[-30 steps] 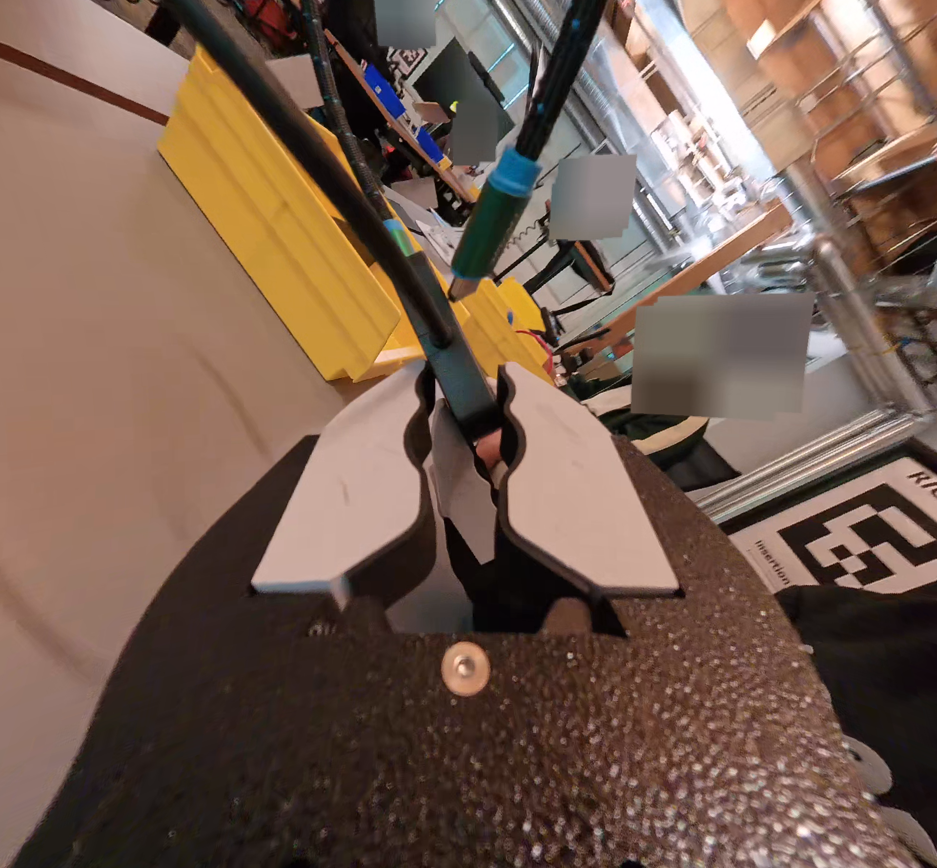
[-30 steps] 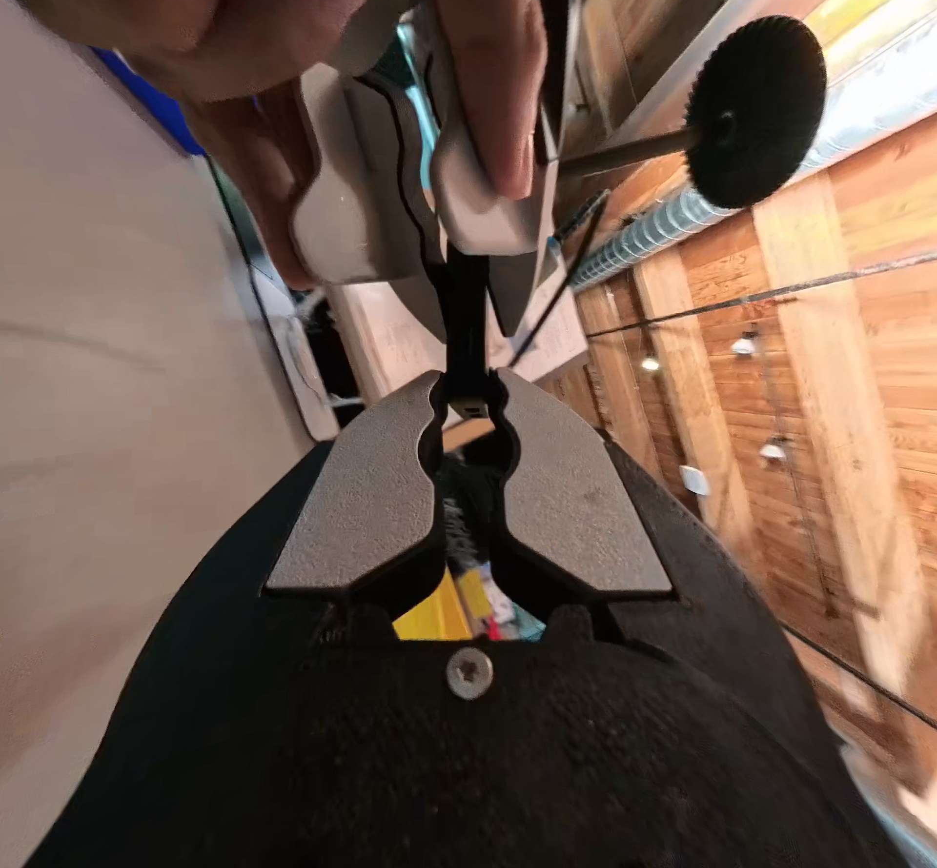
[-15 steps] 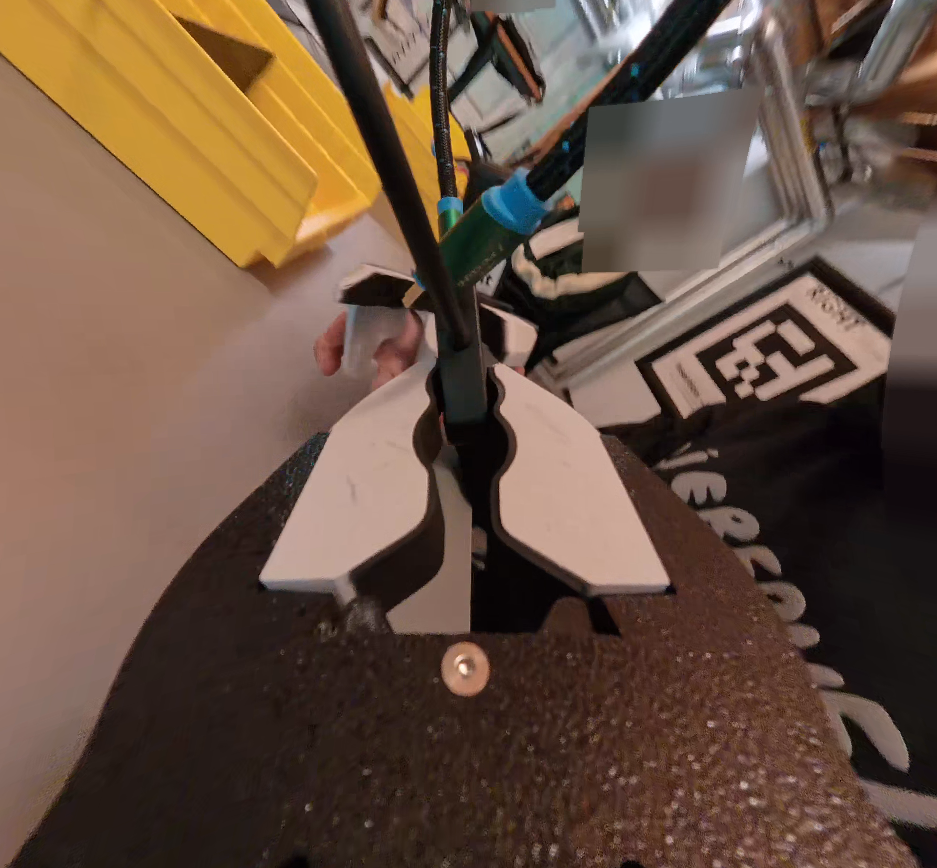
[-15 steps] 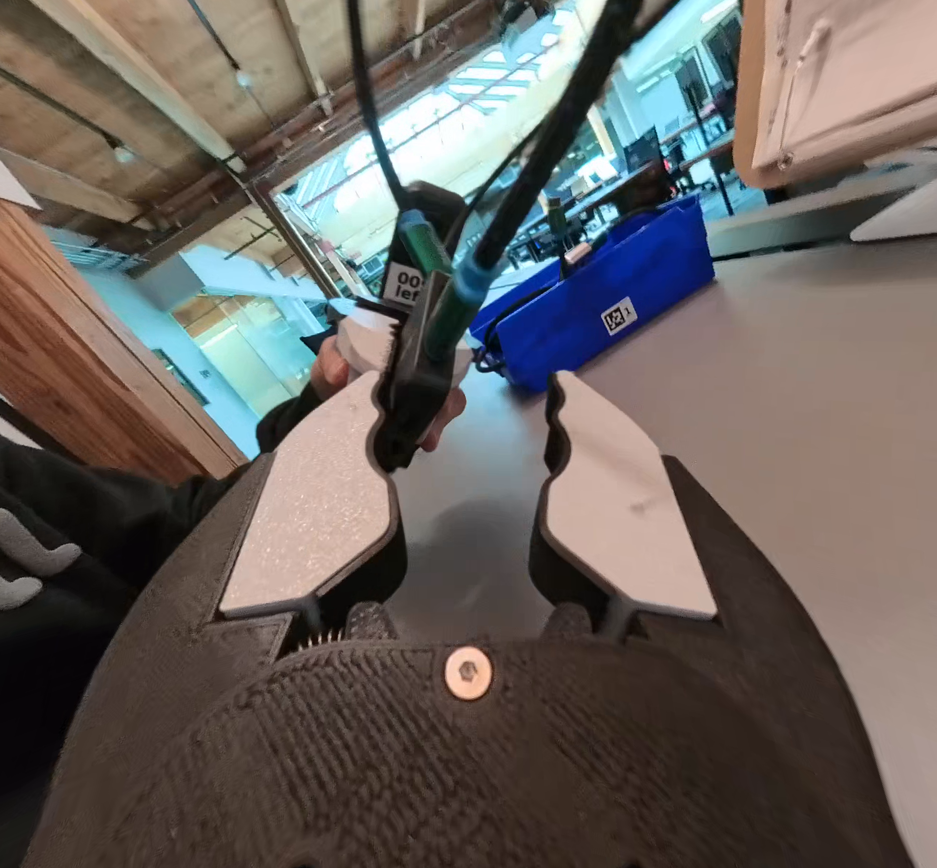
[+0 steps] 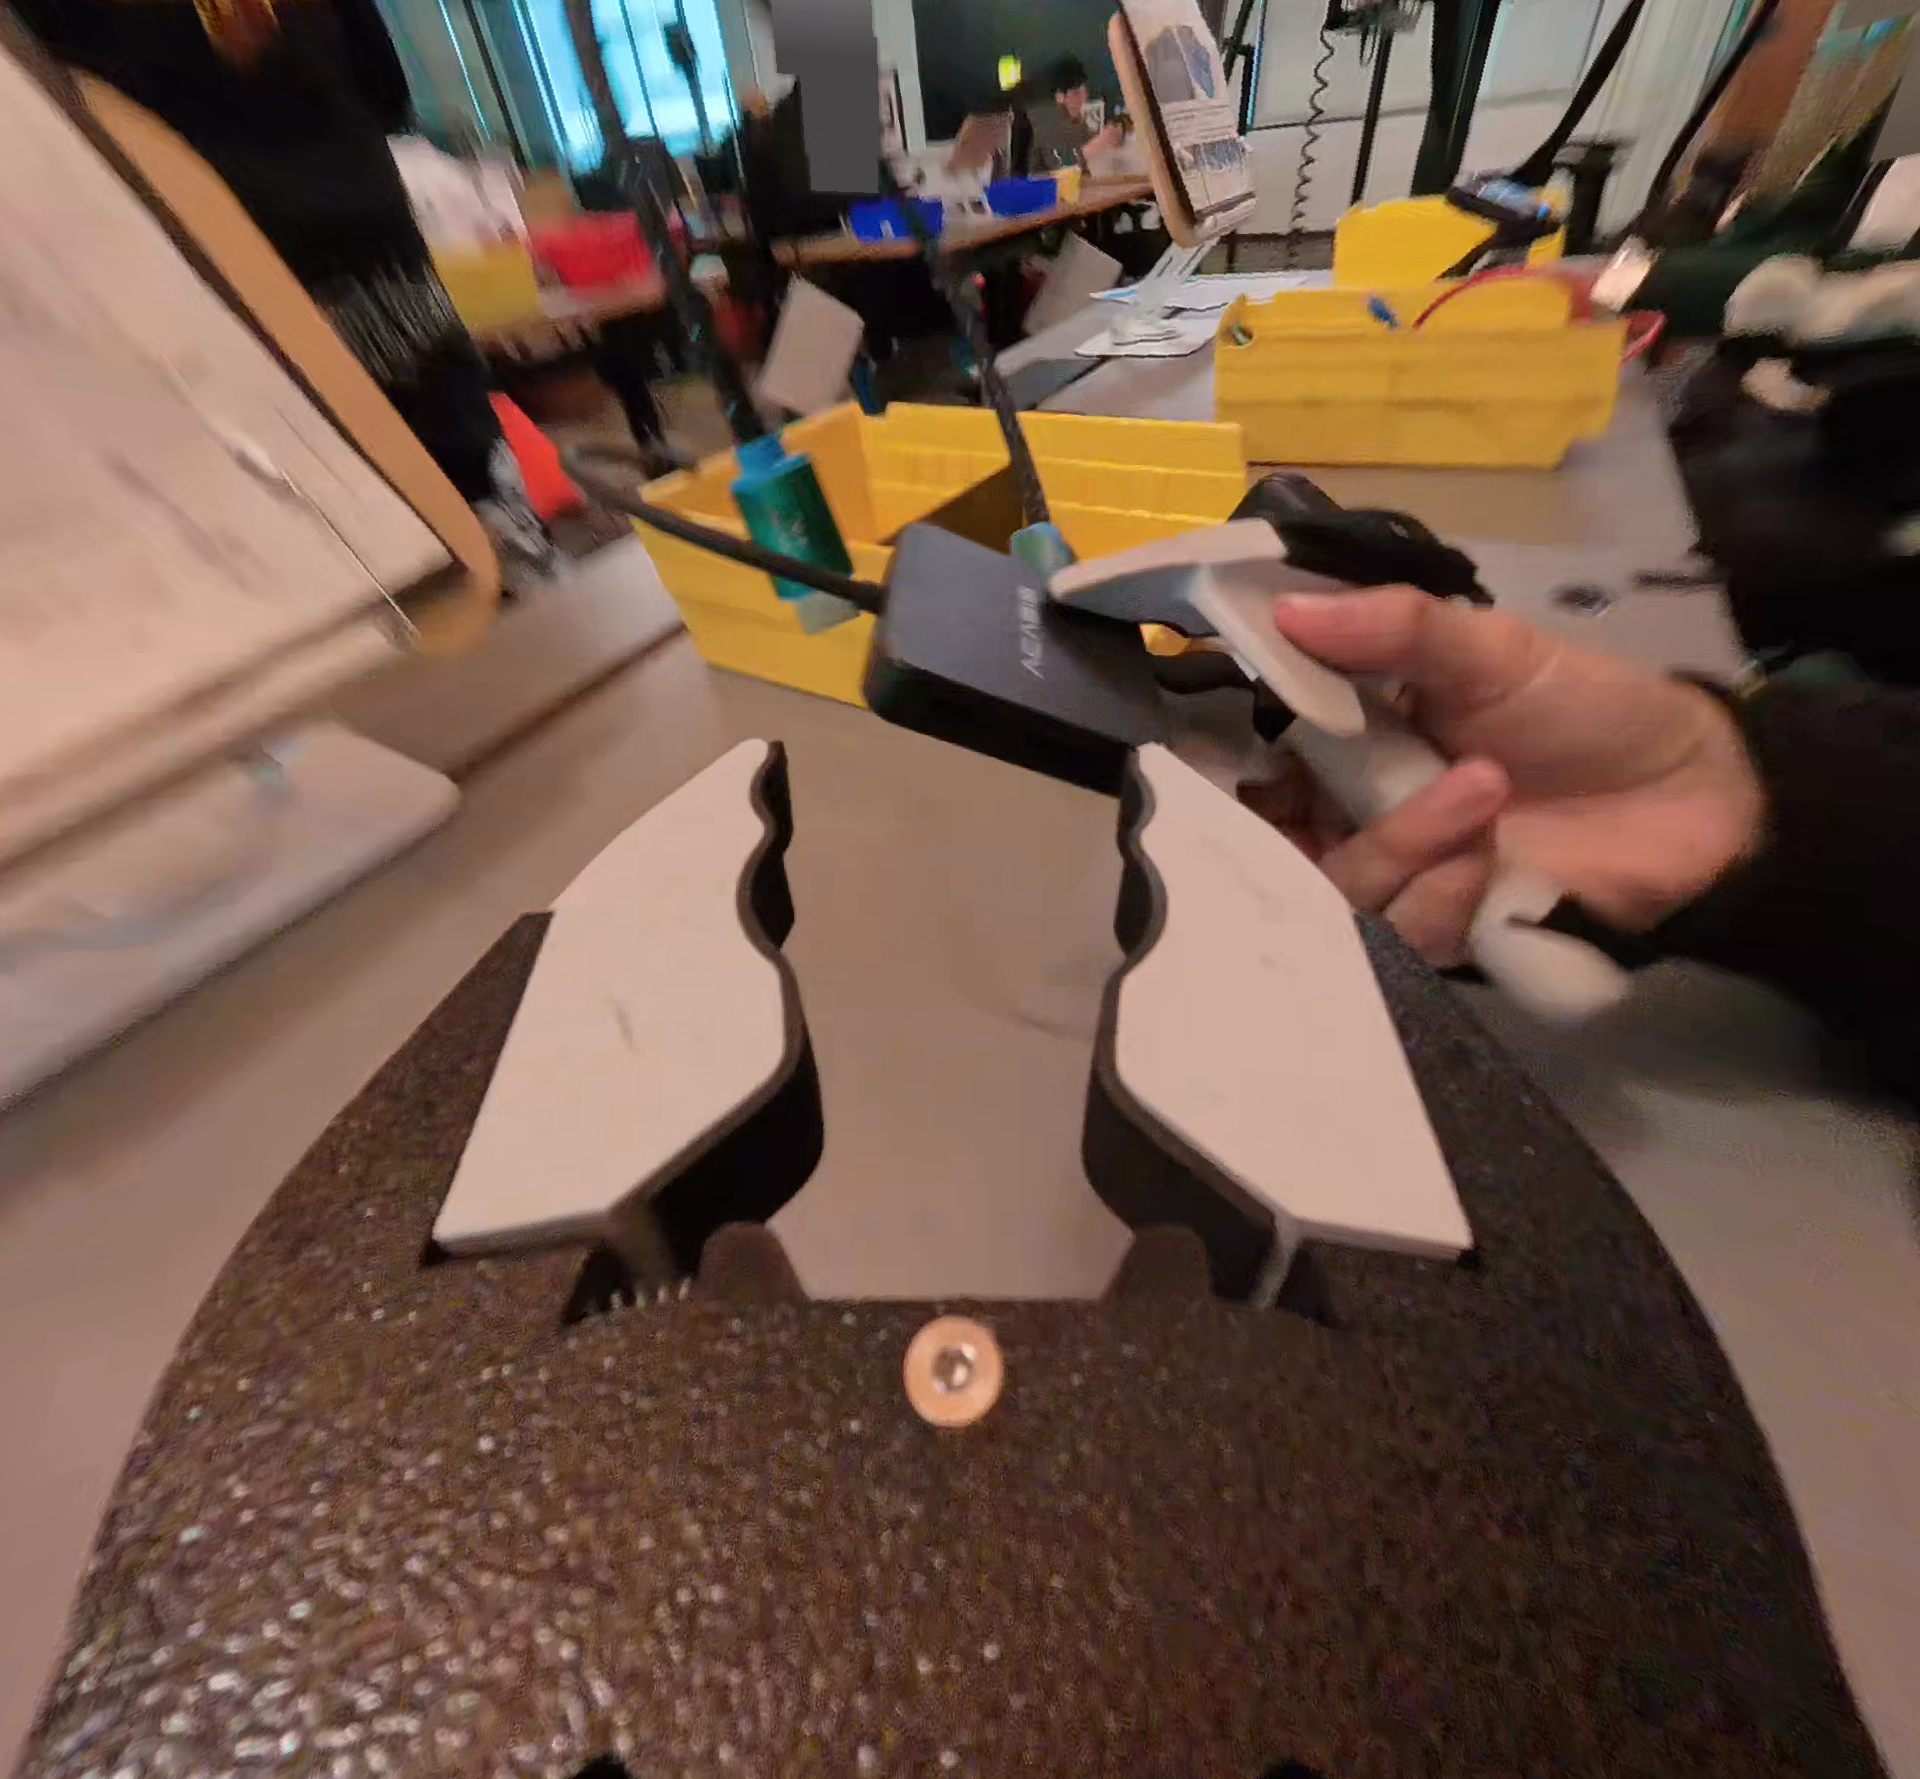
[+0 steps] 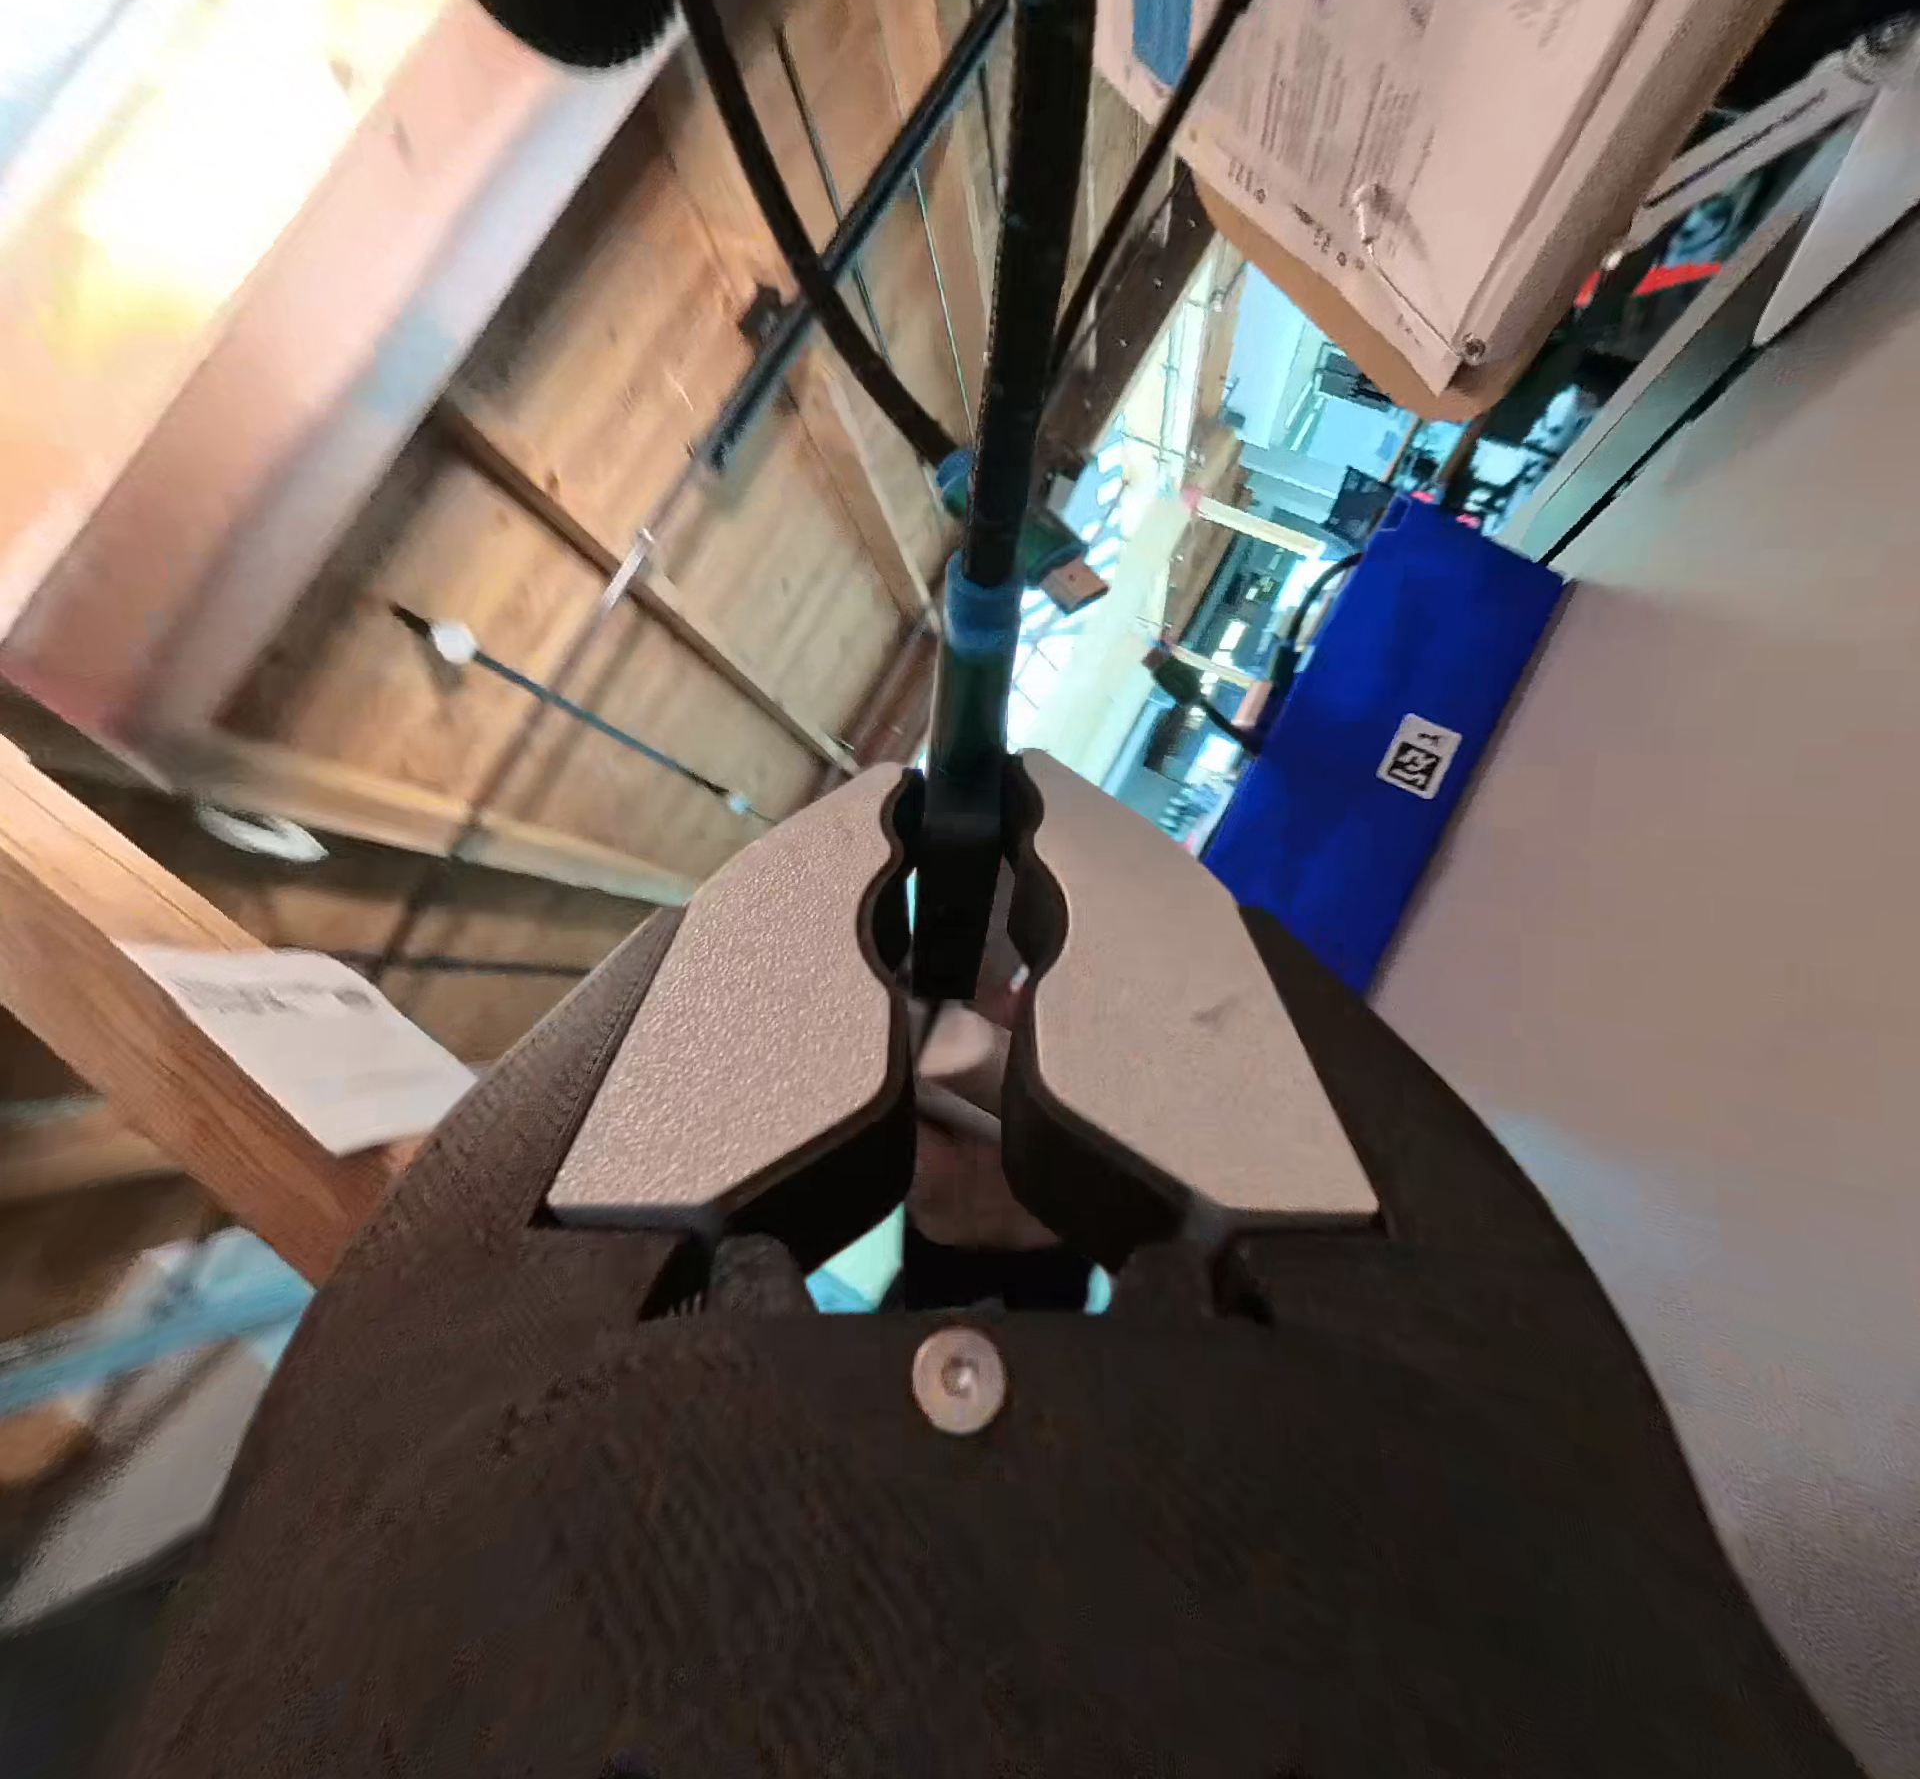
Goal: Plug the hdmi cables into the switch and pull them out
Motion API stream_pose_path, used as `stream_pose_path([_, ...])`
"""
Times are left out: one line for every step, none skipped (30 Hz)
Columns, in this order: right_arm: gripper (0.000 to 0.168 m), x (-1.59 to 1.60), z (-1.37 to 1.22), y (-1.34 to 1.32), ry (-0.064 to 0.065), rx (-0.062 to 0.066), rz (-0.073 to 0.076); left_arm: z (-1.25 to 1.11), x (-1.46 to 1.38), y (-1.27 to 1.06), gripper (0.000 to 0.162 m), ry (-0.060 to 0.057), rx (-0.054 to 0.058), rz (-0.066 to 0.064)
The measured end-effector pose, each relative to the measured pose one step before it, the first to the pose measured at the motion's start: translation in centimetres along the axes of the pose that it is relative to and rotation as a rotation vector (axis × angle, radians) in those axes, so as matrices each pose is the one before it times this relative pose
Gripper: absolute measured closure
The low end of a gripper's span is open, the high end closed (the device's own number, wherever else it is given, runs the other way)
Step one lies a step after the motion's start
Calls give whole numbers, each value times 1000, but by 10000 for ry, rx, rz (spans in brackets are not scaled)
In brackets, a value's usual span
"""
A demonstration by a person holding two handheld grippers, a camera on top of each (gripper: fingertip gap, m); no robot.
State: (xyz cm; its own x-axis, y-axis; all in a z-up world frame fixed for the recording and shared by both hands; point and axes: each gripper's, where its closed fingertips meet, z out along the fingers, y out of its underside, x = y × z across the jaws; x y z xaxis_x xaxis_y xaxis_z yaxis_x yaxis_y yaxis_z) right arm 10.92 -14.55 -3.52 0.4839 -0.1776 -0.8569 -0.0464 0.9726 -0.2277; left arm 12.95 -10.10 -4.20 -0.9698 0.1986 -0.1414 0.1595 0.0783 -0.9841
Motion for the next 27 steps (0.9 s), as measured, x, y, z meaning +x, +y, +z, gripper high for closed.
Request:
stream_pose_path([154, 79, 25, 90, -97, 127, 521, -100, 331, 137, 100, -264, 133, 872])
stream_pose_path([154, 215, 66, 182, 38, 86, 355, -56, 64, 253, 98, -346, 32, 642])
stream_pose_path([154, 303, 88, 372, 145, -26, 100, -68, -41, 213, 93, -350, 49, 493])
stream_pose_path([154, 282, 147, 512, 143, -156, -91, -112, -9, 139, 92, -251, 91, 368])
stream_pose_path([154, 162, 181, 508, 80, -140, -24, -116, 3, 123, 92, -178, 81, 271])
stream_pose_path([154, -29, 205, 495, -39, -142, 25, -114, -71, 232, 93, -167, -16, 200])
stream_pose_path([154, 54, 212, 512, 66, -172, -67, -88, -9, 330, 93, -61, -94, 133])
stream_pose_path([154, 159, 161, 394, 174, -71, -193, -111, 28, 205, 93, 4, -36, 65])
stream_pose_path([154, 25, 156, 357, 79, -47, -159, -172, -11, 25, 93, -34, 49, 43])
stream_pose_path([154, -16, 186, 454, 2, -159, -69, -192, -3, -89, 93, -32, 91, 75])
stream_pose_path([154, 23, 154, 358, 34, -84, -97, -201, 38, -97, 95, -7, 77, 63])
stream_pose_path([154, -16, 113, 199, 19, 32, -103, -174, -71, -23, 95, -53, 10, -24])
stream_pose_path([154, 31, 83, 159, 55, 43, -42, -140, -65, 78, 95, 9, -19, -98])
stream_pose_path([154, 125, 130, 369, 111, -118, -162, -93, -106, 136, 95, 7, -17, -193])
stream_pose_path([154, 87, 225, 762, 42, -411, -294, -85, -212, 86, 94, -43, 41, -256])
stream_pose_path([154, 35, 284, 808, 4, -394, -202, -87, -199, -17, 91, -16, 108, -249])
stream_pose_path([154, 5, 278, 760, 22, -287, -49, -106, -119, 22, 87, 90, 84, -161])
stream_pose_path([154, 100, 163, 419, 90, -79, -84, -127, -61, 126, 84, 176, 5, -70])
stream_pose_path([154, 146, 48, 309, 58, -201, -105, -174, 1, 211, 84, 249, -39, 25])
stream_pose_path([154, 129, 25, 312, -30, -417, -104, -263, 44, 210, 84, 272, -24, 155])
stream_pose_path([154, 9, -65, 92, -111, -331, -40, -326, 68, 154, 87, 212, 18, 268])
stream_pose_path([154, -134, -105, 138, -188, -385, 29, -360, 163, 74, 90, 194, 55, 330])
stream_pose_path([153, -198, -59, 286, -186, -459, -4, -359, 228, 100, 91, 200, 4, 296])
stream_pose_path([154, 40, -17, 287, 49, -316, -137, -288, 192, 165, 88, 177, -90, 163])
stream_pose_path([153, 123, 90, 483, 102, -386, -249, -197, 267, 139, 85, 218, -90, 45])
stream_pose_path([154, 71, 201, 588, 57, -386, -183, -95, 417, 50, 84, 280, -48, -33])
stream_pose_path([153, -98, 235, 394, -61, -211, -81, 1, 343, 41, 84, 175, -24, -46])
